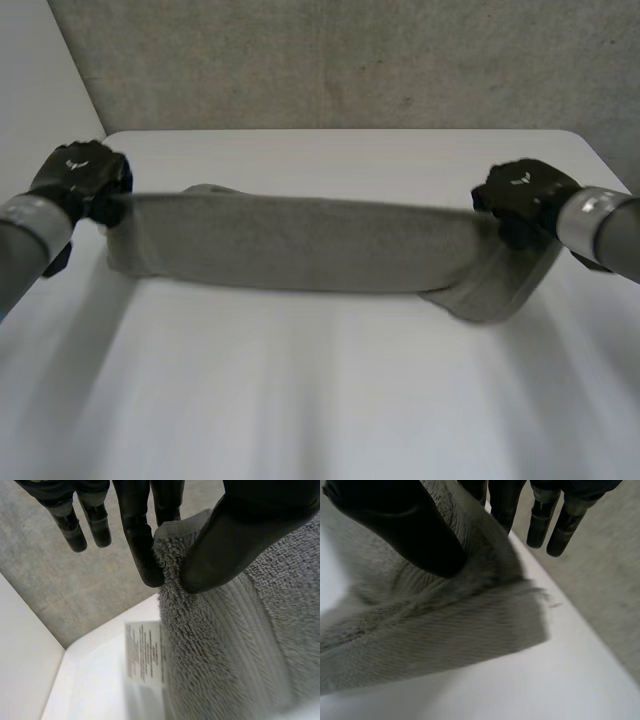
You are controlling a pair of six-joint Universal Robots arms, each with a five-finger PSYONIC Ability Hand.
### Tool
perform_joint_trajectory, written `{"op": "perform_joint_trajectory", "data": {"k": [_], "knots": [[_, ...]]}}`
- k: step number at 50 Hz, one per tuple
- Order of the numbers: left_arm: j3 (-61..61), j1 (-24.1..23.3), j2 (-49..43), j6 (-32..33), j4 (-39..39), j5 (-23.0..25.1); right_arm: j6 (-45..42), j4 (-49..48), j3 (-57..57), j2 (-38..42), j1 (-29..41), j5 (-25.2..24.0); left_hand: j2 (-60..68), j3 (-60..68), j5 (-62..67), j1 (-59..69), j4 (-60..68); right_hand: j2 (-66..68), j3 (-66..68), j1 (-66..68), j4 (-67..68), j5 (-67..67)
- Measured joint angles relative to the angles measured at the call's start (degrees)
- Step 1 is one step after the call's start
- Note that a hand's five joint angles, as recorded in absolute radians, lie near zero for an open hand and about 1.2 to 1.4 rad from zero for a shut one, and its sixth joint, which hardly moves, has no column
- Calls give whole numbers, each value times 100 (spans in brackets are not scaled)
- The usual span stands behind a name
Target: Fold the towel.
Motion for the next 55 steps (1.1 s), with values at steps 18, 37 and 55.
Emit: {"op": "perform_joint_trajectory", "data": {"k": [18,37,55], "knots": [[5061,-1010,-1155,-471,81,-731,739,-3182,-2830,-100,573,957,1,0,52,4,0,0,0,1,0,27],[1289,-659,-830,-494,1903,-315,838,-3145,904,-644,65,-14,1,0,52,5,0,1,0,1,0,31],[-1837,-428,800,712,2611,238,702,-2209,3211,-1720,-855,-943,1,0,52,5,0,1,0,1,0,31]]}}
